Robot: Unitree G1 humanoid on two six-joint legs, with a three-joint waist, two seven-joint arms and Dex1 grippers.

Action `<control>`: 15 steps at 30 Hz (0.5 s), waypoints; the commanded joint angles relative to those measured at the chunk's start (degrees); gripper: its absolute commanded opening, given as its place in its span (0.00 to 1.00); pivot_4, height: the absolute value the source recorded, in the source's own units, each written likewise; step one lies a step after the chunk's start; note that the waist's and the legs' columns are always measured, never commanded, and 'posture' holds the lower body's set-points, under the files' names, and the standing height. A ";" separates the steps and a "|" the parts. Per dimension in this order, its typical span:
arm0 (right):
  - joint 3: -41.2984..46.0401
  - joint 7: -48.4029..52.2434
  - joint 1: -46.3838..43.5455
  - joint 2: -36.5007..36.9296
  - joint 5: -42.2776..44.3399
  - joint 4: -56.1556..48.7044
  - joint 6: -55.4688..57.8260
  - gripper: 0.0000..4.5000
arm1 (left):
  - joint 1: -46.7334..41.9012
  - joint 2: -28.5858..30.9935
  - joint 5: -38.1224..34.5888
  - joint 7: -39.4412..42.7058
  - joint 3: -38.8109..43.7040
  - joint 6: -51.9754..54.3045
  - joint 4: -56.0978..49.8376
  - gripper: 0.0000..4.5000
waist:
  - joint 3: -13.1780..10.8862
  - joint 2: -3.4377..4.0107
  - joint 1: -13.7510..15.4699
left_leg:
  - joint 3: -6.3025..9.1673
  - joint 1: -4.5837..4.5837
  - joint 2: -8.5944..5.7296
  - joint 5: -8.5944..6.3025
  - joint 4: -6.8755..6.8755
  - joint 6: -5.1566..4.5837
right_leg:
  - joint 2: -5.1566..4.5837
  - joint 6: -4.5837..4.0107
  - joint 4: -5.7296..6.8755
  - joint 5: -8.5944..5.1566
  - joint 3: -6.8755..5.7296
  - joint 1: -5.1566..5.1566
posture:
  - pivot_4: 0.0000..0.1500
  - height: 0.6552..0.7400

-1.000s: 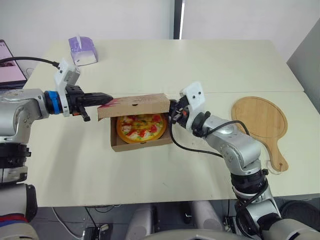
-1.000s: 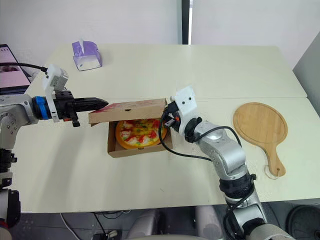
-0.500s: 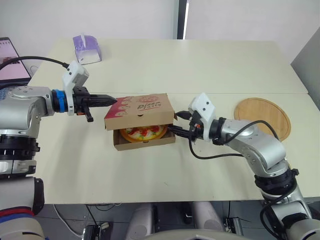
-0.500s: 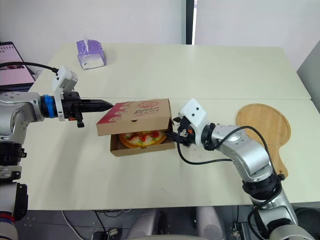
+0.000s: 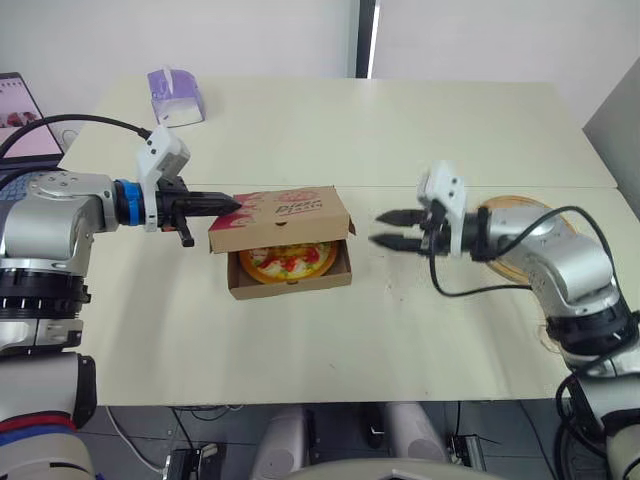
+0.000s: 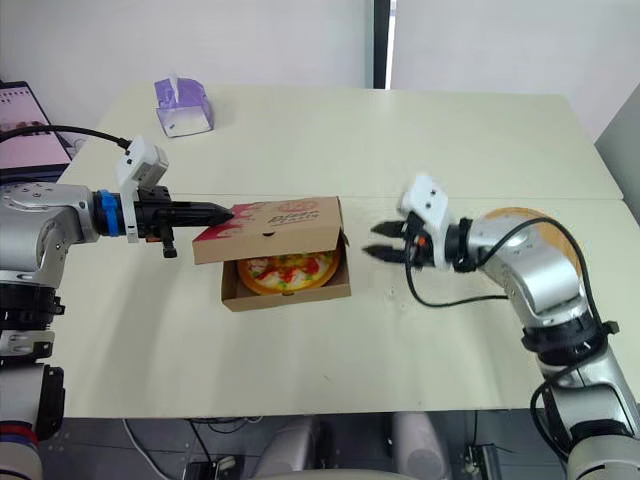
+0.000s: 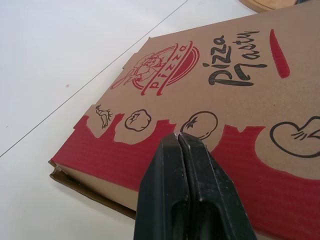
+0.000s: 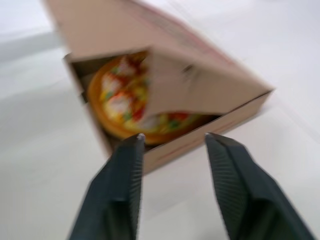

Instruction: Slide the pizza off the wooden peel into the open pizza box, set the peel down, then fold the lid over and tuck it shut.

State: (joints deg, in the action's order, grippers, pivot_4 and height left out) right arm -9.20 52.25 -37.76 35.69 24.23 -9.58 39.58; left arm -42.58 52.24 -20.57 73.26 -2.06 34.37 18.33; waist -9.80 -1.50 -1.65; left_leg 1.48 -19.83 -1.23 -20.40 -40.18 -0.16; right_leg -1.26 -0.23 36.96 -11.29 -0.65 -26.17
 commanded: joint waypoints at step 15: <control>-3.19 6.96 -5.48 -2.12 -1.73 -2.66 -8.17 0.61 | 1.38 -1.38 4.82 2.05 -3.11 -6.60 -1.29 0.00 | 0.00 0.00 0.11 | 0.00 -0.03 0.00 0.00 0.00 0.00 | -0.05 0.00 0.01 0.00 -0.01 -0.02 | 1.00 1.00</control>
State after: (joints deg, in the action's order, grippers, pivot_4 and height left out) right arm -11.96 58.11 -43.33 32.73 24.09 -10.28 34.38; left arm -40.20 50.90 -16.17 74.82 -5.48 28.87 18.08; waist -9.80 -1.49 -1.54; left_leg 1.48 -19.86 -1.24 -20.40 -40.19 -0.16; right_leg -1.31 -0.24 36.98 -11.29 -0.67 -26.19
